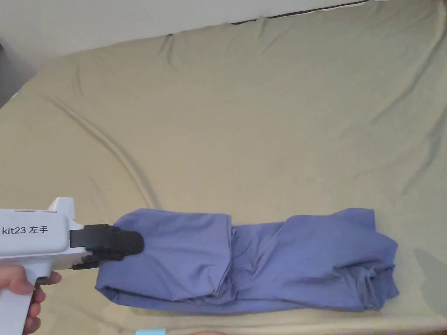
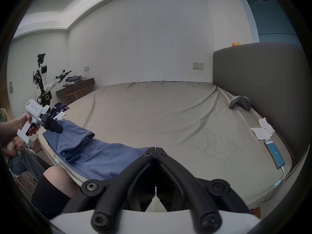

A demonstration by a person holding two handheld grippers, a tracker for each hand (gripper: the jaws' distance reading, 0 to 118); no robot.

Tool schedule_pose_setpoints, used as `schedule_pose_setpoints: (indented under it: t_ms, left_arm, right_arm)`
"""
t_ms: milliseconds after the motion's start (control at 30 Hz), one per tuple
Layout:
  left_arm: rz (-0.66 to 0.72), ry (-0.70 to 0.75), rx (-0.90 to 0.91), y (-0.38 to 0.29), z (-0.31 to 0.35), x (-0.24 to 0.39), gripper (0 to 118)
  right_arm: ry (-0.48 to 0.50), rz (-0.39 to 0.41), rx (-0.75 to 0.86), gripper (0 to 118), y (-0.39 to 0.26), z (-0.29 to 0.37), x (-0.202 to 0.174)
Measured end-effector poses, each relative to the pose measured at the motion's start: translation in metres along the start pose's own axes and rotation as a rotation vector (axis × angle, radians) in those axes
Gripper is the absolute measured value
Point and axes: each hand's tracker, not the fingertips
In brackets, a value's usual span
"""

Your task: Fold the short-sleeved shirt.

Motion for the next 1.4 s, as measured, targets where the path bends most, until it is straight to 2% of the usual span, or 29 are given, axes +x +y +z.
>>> schedule_pose_setpoints:
  t_ms: [100,200,267,367,500,600,700,733,833,967,1000,1033,1100,1133,1200,1267,1400]
  left_arm:
    - [-0.052,0.130,-0.016,0.009,0.014,0.004,10]
    - [-0.049,0.121,-0.016,0.016,0.025,0.035,10]
    - [-0.115,0.127,-0.017,0.014,0.022,0.073,10]
    - [-0.179,0.157,-0.064,0.008,0.001,0.132,10]
    - [-0.302,0.123,-0.142,-0.004,-0.042,0.202,10]
    - [-0.297,0.123,-0.204,-0.014,-0.092,0.235,11]
    - [-0.298,0.123,-0.242,-0.029,-0.142,0.259,23]
    - [-0.294,0.107,-0.250,-0.033,-0.154,0.263,23]
    - [-0.240,-0.017,-0.325,-0.029,-0.168,0.277,79]
    - [-0.379,0.010,-0.207,-0.021,-0.132,0.291,81]
    - [-0.409,0.035,-0.191,-0.026,-0.122,0.291,79]
    - [-0.445,0.074,-0.158,-0.032,-0.116,0.291,65]
    - [-0.531,0.212,-0.103,-0.050,-0.117,0.282,19]
    - [-0.568,0.269,-0.101,-0.060,-0.124,0.277,4]
    - [-0.587,0.322,-0.120,-0.077,-0.144,0.266,4]
    - [-0.551,0.281,-0.209,-0.089,-0.169,0.258,3]
    - [-0.531,0.293,-0.228,-0.108,-0.216,0.263,0]
  right_arm:
    - [0.016,0.004,0.011,0,0.001,0.003,-0.001]
    - [0.033,0.003,0.021,0,0.003,0.007,-0.001]
    - [0.043,0.001,0.025,0,0.003,0.008,-0.001]
    - [0.060,-0.011,0.029,0,0.004,0.009,0.000]
    - [0.070,0.000,0.042,0,0.005,0.011,0.003]
    - [0.058,0.000,0.053,0,0.007,0.011,0.011]
    - [0.033,0.002,0.065,0,0.006,0.013,0.019]
    - [0.027,0.001,0.067,0,0.005,0.013,0.021]
    - [0.021,-0.009,0.059,0,0.003,0.014,0.026]
    - [0.029,-0.012,0.058,0,0.002,0.014,0.026]
    - [0.031,-0.012,0.058,0,0.003,0.014,0.026]
    - [0.034,-0.013,0.059,0,0.003,0.013,0.026]
    - [0.041,-0.009,0.057,0,0.004,0.011,0.024]
    - [0.042,-0.007,0.056,0,0.003,0.010,0.023]
    - [0.045,0.001,0.052,0,0.003,0.007,0.020]
    - [0.043,0.014,0.049,0,0.003,0.006,0.019]
    - [0.039,0.025,0.047,0,0.003,0.005,0.017]
